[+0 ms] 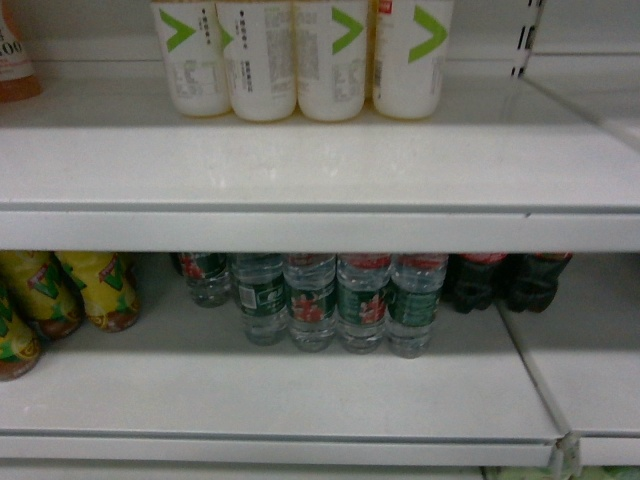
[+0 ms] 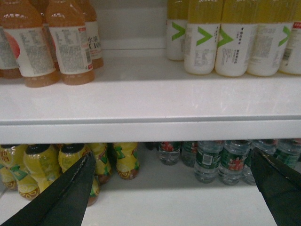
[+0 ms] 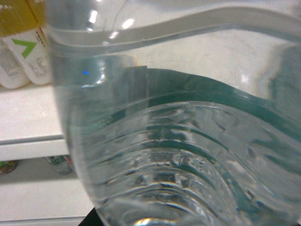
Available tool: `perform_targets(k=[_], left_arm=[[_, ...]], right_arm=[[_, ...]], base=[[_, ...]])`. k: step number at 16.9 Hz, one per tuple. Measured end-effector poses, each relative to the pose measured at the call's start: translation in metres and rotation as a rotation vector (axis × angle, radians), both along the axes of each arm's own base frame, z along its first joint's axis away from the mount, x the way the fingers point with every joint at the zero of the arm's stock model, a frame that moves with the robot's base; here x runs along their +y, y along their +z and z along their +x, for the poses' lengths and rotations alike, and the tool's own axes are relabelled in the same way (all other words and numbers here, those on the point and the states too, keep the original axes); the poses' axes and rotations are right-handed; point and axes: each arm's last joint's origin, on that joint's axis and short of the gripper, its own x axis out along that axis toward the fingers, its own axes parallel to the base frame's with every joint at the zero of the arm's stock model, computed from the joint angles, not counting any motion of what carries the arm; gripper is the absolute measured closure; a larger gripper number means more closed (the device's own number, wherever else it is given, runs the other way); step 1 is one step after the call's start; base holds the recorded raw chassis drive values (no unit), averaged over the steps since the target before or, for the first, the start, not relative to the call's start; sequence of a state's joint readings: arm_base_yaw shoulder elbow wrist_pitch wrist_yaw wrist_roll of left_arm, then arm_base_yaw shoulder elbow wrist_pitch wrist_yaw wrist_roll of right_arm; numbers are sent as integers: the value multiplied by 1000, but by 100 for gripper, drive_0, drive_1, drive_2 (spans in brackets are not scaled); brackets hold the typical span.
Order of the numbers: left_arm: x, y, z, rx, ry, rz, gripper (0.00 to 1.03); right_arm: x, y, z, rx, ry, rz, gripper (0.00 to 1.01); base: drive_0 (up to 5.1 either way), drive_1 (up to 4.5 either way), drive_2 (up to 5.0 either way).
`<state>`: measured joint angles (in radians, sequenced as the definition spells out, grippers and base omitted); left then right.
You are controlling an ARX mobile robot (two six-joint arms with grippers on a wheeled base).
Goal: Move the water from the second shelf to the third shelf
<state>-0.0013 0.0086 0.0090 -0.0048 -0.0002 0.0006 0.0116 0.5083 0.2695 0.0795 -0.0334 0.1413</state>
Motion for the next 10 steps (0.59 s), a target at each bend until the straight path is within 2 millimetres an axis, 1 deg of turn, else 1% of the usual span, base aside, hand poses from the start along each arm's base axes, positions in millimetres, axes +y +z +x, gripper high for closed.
perform_targets(k=[10], left_arm=[[0,0,0,-2,0,0,5]], right_arm=[[0,1,0,-4,1,1,62]], base=[[0,0,0]])
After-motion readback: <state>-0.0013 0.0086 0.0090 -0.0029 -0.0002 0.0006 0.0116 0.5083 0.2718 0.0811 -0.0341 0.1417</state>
